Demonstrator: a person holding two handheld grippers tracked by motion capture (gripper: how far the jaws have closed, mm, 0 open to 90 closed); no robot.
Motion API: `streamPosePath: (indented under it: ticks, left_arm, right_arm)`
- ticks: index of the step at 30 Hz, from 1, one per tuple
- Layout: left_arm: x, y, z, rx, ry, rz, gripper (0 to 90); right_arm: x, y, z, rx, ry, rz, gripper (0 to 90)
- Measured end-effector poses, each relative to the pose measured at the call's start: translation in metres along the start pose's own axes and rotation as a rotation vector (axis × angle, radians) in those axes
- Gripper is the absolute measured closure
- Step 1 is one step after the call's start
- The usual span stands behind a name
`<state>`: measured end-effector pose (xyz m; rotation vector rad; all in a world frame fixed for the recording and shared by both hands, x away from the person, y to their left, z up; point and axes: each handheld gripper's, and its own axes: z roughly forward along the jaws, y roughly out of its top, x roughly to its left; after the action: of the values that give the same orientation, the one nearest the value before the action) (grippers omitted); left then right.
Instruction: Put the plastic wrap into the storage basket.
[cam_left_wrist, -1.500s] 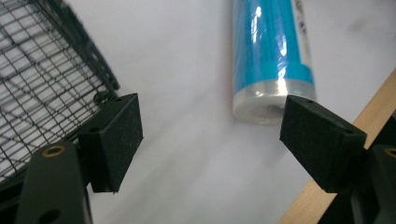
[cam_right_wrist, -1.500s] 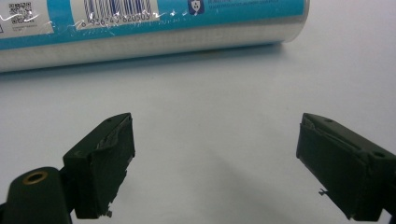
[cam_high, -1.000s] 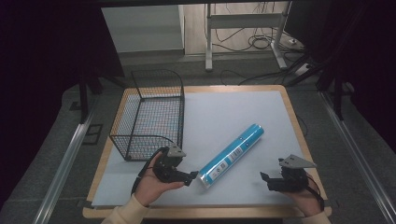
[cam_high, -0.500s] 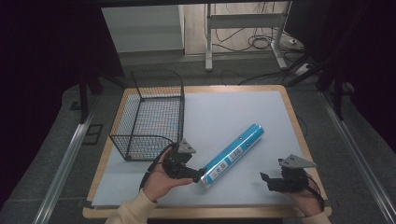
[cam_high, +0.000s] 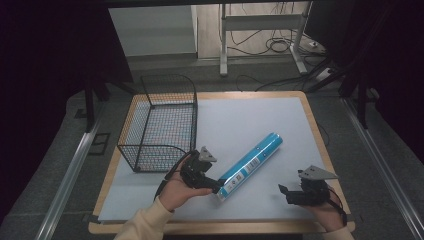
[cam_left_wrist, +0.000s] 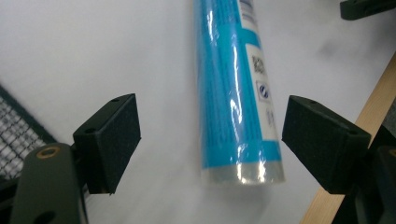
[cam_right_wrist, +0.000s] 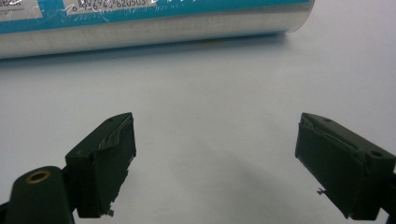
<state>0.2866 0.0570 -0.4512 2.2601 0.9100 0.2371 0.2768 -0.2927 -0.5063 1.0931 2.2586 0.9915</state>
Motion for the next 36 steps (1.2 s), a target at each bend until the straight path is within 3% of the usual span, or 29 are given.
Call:
streamPosePath:
  ticks: [9,12,36]
  left_arm:
    - [-0.003,0.013,0.011,0.012,-0.006,-0.002,19.0]
    - [-0.004,0.018,0.014,0.019,-0.009,0.014,18.9]
    - [-0.012,0.050,0.030,0.032,-0.004,0.048,18.6]
  right_arm:
    - [0.000,0.000,-0.001,-0.011,0.016,0.013,12.8]
    - [0.000,0.000,-0.002,-0.012,0.015,0.013,12.8]
    - [-0.001,0.001,-0.005,-0.018,-0.008,0.007,12.9]
